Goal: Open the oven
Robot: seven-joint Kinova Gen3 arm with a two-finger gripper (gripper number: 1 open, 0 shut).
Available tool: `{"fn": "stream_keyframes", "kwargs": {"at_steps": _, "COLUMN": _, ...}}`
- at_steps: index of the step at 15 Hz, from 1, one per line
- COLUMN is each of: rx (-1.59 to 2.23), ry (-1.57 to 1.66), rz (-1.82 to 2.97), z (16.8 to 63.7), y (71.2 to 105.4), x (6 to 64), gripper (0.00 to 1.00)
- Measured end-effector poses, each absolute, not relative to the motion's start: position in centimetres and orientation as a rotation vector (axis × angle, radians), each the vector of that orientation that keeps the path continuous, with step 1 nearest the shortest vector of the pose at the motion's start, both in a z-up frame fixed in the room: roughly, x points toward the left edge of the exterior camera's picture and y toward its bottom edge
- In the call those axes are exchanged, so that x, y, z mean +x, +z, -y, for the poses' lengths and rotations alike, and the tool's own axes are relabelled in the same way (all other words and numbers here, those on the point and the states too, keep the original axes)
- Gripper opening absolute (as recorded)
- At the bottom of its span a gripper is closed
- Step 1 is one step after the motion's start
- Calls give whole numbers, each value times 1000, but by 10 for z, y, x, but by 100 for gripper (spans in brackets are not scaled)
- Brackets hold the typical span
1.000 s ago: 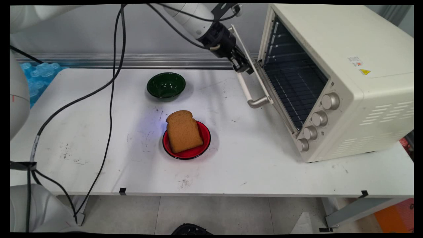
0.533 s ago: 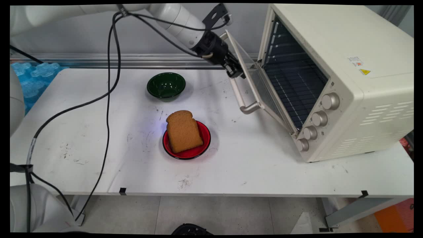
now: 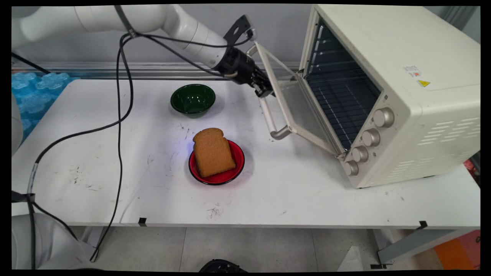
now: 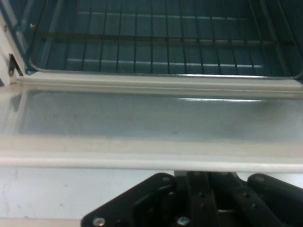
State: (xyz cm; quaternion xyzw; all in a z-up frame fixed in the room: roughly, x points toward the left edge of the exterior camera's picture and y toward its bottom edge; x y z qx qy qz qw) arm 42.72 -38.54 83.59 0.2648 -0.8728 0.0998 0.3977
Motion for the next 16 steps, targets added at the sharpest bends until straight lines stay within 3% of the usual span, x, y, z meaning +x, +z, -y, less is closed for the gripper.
{"fn": "stream_keyframes", "kwargs": {"at_steps": 16, "rx": 639, "ry": 292, "rz": 2172, "z": 366, "y": 778, "x": 462, "gripper": 0}}
